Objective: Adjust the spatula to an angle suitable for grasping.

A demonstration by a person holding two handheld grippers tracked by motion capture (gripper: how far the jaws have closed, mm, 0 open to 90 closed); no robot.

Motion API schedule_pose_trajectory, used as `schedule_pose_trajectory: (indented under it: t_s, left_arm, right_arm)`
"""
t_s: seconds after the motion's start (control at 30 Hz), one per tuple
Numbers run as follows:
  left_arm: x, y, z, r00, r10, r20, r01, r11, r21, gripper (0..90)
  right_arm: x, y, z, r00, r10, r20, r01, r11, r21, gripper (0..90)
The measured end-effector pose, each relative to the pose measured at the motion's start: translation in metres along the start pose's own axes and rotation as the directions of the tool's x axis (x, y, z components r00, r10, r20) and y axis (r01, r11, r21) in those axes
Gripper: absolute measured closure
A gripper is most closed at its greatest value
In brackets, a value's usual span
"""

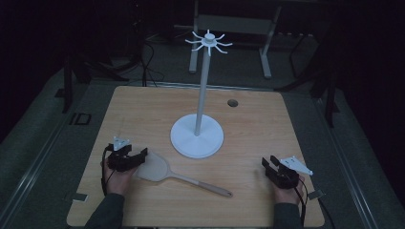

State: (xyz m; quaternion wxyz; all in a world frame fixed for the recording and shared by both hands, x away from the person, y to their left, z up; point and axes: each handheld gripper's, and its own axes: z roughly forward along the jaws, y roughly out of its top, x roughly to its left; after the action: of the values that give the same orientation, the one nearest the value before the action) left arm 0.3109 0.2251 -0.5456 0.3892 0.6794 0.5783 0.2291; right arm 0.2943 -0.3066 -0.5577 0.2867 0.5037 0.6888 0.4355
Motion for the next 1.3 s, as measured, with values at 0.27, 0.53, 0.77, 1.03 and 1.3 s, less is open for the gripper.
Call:
schedule_pose_trajectory:
  t_s: [0.27, 0.53, 0.77, 1.03, 1.3]
  left_arm:
    - [-0.006, 0.003, -0.005, 0.9991, 0.040, 0.014, -0.040, 0.9992, -0.007, 38.0]
    - [-0.017, 0.005, -0.007, 0.9916, 0.097, 0.085, -0.097, 0.9952, 0.003, 45.5]
    - [-0.028, 0.006, -0.007, 0.9662, 0.153, 0.208, -0.156, 0.9877, 0.000, 57.2]
    - [-0.052, 0.007, -0.007, 0.9327, 0.233, 0.275, -0.247, 0.9689, 0.015, 58.6]
    - [-0.069, 0.003, -0.006, 0.8924, 0.257, 0.371, -0.294, 0.9547, 0.045, 65.2]
  right_arm:
    - [-0.002, -0.003, 0.000, 1.0000, 0.003, 0.007, -0.003, 1.000, -0.017, 59.0]
    - [-0.002, -0.003, 0.000, 0.9999, 0.001, 0.016, 0.000, 0.999, -0.034, 57.7]
    - [-0.002, -0.003, -0.001, 0.9999, -0.001, 0.011, 0.001, 0.999, -0.037, 56.1]
    - [-0.002, -0.003, -0.001, 0.9999, -0.001, 0.013, 0.001, 0.999, -0.039, 55.1]
    - [-0.002, -0.003, -0.001, 0.9999, 0.004, 0.013, -0.003, 0.999, -0.040, 54.9]
